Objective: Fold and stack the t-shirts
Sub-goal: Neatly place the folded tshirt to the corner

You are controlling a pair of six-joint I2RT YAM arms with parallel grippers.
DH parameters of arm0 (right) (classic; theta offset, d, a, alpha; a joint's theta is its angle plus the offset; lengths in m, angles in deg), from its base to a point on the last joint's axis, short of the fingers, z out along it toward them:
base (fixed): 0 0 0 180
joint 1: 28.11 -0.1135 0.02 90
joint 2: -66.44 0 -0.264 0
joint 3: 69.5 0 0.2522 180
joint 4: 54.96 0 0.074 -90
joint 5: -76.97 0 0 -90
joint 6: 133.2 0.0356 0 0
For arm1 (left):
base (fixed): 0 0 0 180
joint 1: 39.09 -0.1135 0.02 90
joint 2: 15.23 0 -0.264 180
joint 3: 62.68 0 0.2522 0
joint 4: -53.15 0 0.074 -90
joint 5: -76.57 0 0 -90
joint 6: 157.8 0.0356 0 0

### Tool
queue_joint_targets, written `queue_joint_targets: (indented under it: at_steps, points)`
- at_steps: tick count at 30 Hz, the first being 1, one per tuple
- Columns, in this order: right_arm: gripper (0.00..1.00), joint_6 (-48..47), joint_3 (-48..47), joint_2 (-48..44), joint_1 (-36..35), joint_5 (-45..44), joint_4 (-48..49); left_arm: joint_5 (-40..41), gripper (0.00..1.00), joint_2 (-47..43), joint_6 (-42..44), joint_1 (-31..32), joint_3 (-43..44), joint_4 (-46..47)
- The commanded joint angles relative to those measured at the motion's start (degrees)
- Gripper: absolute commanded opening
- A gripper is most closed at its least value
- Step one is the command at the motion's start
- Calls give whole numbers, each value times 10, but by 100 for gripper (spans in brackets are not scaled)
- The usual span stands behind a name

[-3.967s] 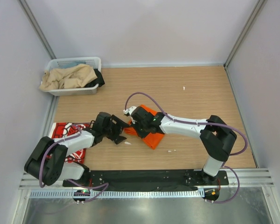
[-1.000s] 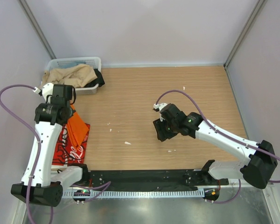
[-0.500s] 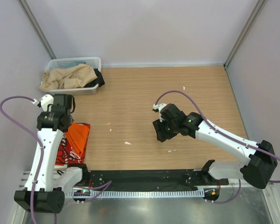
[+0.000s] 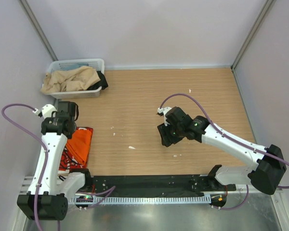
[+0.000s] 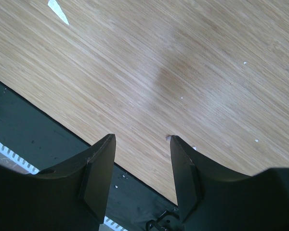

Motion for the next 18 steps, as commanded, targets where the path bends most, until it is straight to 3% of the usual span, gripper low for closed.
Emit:
queue_joint_targets:
  at_steps: [1, 4, 5, 6, 7, 10, 12, 16, 18]
  points:
    - [55, -8, -5, -5, 0, 1, 7, 47, 0, 10, -22, -22, 9, 1]
    - [55, -7, -5, -7, 1, 3, 7, 44, 1, 18, -15, -32, 7, 4]
    - [55, -8, -4, -7, 1, 2, 7, 50, 7, 21, -22, -35, 7, 0]
    - [55, -6, -3, -8, 2, 3, 9, 74, 20, 23, -35, -39, 11, -11]
    - [55, -5, -1, -9, 3, 6, 10, 83, 46, 25, -62, -45, 16, -38]
    - [54, -1, 0, -11, 7, 9, 8, 85, 90, 35, -104, -66, 47, -93]
    - [55, 0, 2, -12, 8, 9, 11, 73, 100, 29, -131, -66, 68, -117]
    - [54, -3, -2, -4, 11, 10, 7, 29, 100, 1, -159, -66, 73, -105]
    - [54, -3, -5, -2, 12, 8, 4, 12, 100, -1, -131, -66, 73, -78]
